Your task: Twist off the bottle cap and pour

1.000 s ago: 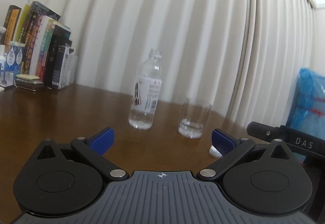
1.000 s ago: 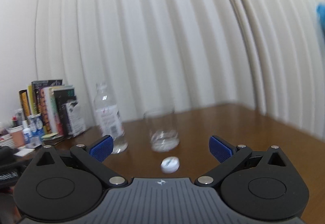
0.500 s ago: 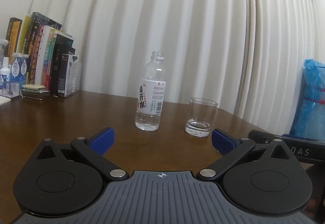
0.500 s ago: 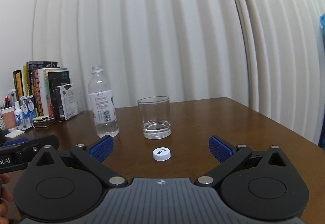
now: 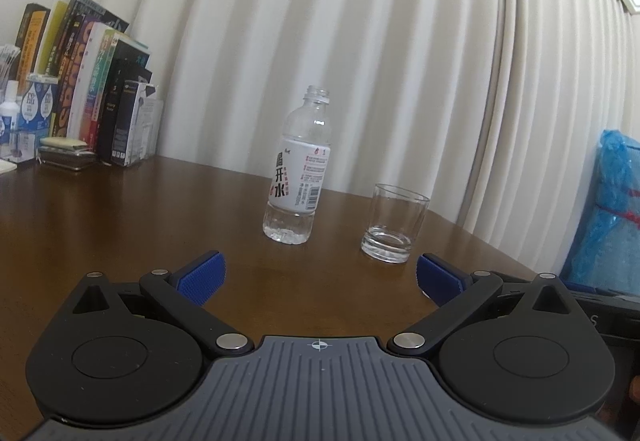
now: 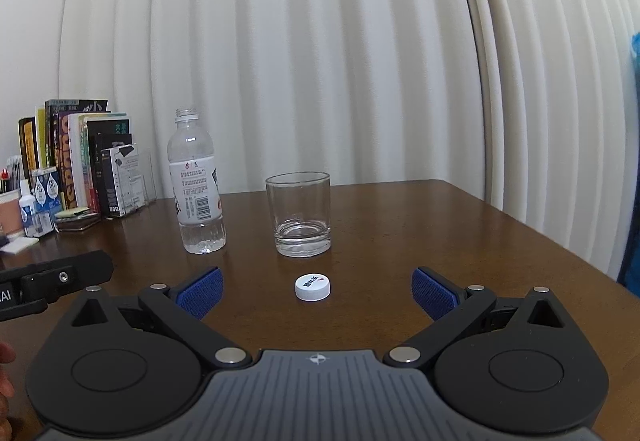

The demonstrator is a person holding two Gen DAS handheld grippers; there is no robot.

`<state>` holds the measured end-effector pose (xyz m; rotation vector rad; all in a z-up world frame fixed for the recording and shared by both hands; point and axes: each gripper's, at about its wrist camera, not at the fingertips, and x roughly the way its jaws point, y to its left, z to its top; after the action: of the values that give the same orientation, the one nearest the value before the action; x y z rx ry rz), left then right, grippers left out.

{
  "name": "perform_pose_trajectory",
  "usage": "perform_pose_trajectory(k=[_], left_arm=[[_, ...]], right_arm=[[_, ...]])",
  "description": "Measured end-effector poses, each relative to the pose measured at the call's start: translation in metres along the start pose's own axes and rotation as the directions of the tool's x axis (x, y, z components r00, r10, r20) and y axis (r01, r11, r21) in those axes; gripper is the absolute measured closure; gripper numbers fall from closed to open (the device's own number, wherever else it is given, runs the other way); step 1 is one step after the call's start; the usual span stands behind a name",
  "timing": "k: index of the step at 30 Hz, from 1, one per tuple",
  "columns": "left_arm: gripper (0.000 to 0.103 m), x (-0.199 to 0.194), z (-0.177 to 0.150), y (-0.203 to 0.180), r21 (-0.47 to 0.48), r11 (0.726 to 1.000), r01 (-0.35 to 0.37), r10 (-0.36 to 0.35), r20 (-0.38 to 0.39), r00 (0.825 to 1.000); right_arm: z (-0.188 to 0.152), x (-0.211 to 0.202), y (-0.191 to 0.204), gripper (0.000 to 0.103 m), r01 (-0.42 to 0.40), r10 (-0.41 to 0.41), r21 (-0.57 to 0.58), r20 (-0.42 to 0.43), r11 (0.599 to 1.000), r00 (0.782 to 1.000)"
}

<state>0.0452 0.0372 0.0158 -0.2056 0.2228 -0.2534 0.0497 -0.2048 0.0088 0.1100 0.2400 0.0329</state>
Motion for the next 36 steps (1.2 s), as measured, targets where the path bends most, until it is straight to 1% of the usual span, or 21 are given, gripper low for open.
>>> perform_pose_trajectory(k=[5,12,17,21,27,29,36], left_arm=[[0.000,-0.002,-0.001,-0.004,0.028,1.000,0.000,0.000,0.010,1.000],[0.000,-0.001,-0.001,-0.003,0.018,1.000,-0.001,0.001,0.004,1.000],[0.000,-0.002,-0.001,-0.007,0.052,0.999,0.004,-0.004,0.013,1.000],[0.000,-0.005,-0.003,-0.011,0.069,0.997,-0.042,0.038,0.047,0.998],[0.000,-0.005,-0.003,-0.020,0.134,0.989,-0.068,0.061,0.058,0.996],[0.000,-0.004,-0.003,-0.020,0.136,0.989,-0.060,0.053,0.051,0.997],[0.000,-0.005,-0.002,-0.018,0.111,0.991,-0.073,0.068,0.051,0.996]], right_arm=[[-0.001,0.001,0.000,0.000,0.004,-0.004,0.001,-0.002,1.000,1.000],[-0.001,0.002,0.000,0.000,0.006,-0.006,-0.003,-0.004,1.000,1.000],[-0.001,0.002,0.001,0.000,0.003,-0.003,-0.018,-0.005,1.000,1.000],[-0.001,0.001,0.001,0.000,0.000,0.000,-0.024,-0.006,1.000,1.000],[-0.002,0.000,0.002,0.000,0.000,-0.001,-0.034,-0.008,0.999,1.000],[-0.002,0.000,0.003,0.000,0.000,0.000,-0.037,-0.008,0.999,1.000],[-0.002,0.000,0.004,0.000,0.000,0.000,-0.043,-0.007,0.999,1.000]])
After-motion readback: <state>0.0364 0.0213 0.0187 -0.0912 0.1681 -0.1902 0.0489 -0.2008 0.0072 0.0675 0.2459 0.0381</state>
